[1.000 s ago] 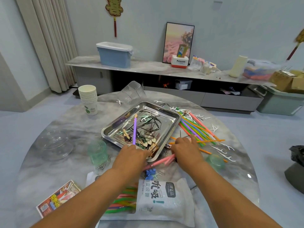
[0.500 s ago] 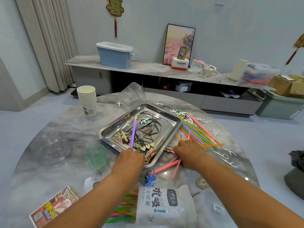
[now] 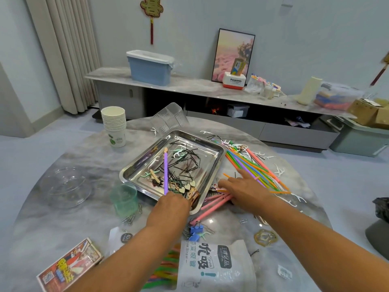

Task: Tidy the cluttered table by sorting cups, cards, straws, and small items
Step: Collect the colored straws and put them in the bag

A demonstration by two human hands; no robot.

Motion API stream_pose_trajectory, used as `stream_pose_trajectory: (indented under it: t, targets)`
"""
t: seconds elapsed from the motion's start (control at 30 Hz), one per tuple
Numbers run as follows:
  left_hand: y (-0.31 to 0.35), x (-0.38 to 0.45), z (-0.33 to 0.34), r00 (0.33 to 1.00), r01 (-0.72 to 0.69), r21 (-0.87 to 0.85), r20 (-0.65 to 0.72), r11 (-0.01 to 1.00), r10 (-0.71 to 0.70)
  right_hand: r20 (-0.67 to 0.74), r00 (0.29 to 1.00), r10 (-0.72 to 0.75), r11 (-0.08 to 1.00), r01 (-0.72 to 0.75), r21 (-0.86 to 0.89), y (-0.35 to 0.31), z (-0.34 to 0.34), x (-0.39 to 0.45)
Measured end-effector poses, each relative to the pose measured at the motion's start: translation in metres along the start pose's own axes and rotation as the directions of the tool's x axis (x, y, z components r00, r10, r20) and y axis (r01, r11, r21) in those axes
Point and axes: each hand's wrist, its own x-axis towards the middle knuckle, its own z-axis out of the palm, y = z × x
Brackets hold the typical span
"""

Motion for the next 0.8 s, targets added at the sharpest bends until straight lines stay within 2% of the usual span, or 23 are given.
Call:
stream_pose_trajectory:
  t: [0.2, 0.37, 0.5, 0.67, 0.8]
  targets:
    - [-0.004, 0.001, 0.001, 0.999, 0.034, -0.023, -0.026, 0.999, -0.035, 0.074, 0.997, -0.017, 1.0, 0.018, -0.022, 0.003, -0.003, 0.01]
    - [-0.006, 0.003, -0.001, 0.997, 0.065, -0.054, -0.025, 0.996, -0.066, 0.111, 0.994, -0.022, 0.992, 0.036, -0.124, -0.005, -0.009, 0.014]
    - [-0.007, 0.002, -0.003, 0.998, 0.064, -0.048, -0.025, 0.997, -0.066, 0.08, 0.997, -0.022, 0.995, 0.03, -0.099, 0.001, -0.006, 0.012]
    - [-0.007, 0.003, -0.003, 0.997, 0.07, -0.011, -0.024, 0.997, -0.071, 0.04, 0.995, 0.086, 0.992, -0.082, -0.094, 0.026, -0.001, 0.006]
    - [-0.007, 0.006, 0.001, 0.998, 0.066, 0.007, -0.018, 0.998, -0.065, 0.089, 0.983, 0.163, 0.986, -0.158, -0.061, 0.036, 0.0, 0.007]
